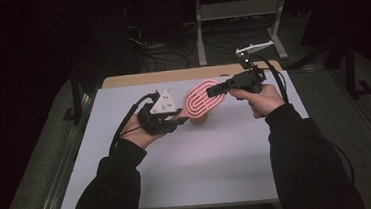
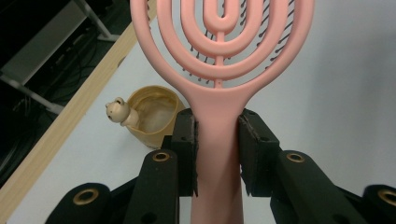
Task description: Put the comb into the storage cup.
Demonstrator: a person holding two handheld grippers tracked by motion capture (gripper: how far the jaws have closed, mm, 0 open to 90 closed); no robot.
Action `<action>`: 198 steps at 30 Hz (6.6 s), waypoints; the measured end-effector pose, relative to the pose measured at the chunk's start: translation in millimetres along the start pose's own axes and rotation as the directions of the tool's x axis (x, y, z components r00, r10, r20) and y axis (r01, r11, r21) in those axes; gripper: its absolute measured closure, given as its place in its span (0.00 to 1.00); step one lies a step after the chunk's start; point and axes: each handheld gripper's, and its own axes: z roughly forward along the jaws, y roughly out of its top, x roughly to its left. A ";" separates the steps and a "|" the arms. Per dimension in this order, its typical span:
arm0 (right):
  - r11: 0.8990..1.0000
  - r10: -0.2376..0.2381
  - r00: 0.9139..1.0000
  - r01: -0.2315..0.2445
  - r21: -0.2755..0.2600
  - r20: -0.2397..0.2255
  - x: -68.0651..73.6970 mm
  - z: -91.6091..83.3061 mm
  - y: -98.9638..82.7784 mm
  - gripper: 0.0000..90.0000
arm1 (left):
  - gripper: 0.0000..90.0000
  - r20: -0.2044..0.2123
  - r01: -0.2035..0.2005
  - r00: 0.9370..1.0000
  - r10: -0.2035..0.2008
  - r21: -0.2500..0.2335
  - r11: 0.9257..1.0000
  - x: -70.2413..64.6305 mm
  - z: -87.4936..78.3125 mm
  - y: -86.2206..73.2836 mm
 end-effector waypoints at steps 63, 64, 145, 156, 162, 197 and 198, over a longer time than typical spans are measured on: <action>0.943 -0.245 0.907 0.305 -0.133 0.344 102.7 -55.9 80.3 0.70 | 0.00 0.083 0.419 0.907 -0.414 -0.289 0.861 45.5 -38.7 -74.0; 0.943 -0.241 0.907 0.303 -0.137 0.347 102.0 -57.1 80.9 0.70 | 0.00 0.077 0.420 0.906 -0.416 -0.291 0.860 45.9 -40.2 -75.6; 0.995 -0.068 0.912 0.092 -0.039 0.404 -14.8 -5.1 57.6 0.70 | 0.00 -0.118 0.491 0.794 -0.597 -0.456 0.742 22.7 -80.1 -242.7; 0.997 -0.045 0.919 0.065 -0.036 0.391 -29.5 13.5 55.8 0.70 | 0.00 -0.098 0.488 0.806 -0.584 -0.448 0.749 18.0 -78.4 -244.0; 0.997 -0.032 0.919 0.058 -0.054 0.394 -31.5 13.9 54.8 0.70 | 0.00 -0.104 0.493 0.802 -0.588 -0.441 0.750 17.2 -77.6 -246.3; 0.970 -0.233 0.852 0.235 0.057 0.470 -31.5 4.1 34.7 0.00 | 0.00 -0.105 0.501 0.795 -0.597 -0.442 0.744 16.9 -76.1 -247.4; 0.969 -0.236 0.848 0.239 0.055 0.475 -31.2 2.1 33.7 0.00 | 0.00 -0.105 0.501 0.795 -0.597 -0.443 0.744 16.8 -76.1 -247.4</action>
